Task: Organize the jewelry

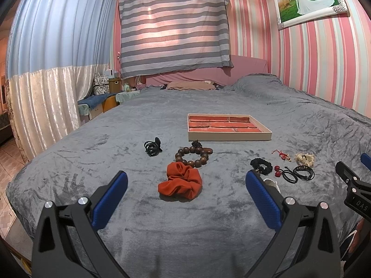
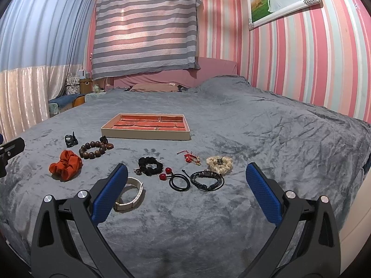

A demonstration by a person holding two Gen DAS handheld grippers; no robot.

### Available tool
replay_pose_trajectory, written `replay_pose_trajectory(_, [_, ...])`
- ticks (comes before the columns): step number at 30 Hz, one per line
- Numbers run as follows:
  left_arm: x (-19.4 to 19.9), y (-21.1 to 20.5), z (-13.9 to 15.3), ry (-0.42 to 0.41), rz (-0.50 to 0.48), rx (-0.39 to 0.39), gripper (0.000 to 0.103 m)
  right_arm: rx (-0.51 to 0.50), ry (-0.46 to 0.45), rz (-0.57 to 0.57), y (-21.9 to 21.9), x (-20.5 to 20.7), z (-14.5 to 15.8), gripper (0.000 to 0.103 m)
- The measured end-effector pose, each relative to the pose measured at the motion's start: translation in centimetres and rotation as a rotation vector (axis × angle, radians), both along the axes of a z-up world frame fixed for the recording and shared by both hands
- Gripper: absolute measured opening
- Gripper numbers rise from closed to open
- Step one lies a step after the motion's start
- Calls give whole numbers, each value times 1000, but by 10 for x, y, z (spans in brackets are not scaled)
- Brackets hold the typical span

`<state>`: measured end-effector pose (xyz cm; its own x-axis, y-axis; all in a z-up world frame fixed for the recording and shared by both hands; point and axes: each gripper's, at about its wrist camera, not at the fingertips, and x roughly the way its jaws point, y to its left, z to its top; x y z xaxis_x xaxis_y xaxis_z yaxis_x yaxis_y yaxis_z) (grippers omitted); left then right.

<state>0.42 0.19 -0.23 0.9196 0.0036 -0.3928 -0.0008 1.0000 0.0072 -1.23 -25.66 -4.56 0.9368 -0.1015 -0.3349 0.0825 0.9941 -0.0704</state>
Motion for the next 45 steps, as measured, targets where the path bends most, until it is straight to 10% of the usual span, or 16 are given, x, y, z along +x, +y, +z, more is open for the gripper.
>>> replay_pose_trajectory(45, [26, 12, -15, 65, -13, -4, 99, 17, 96, -3, -2, 34, -17, 99])
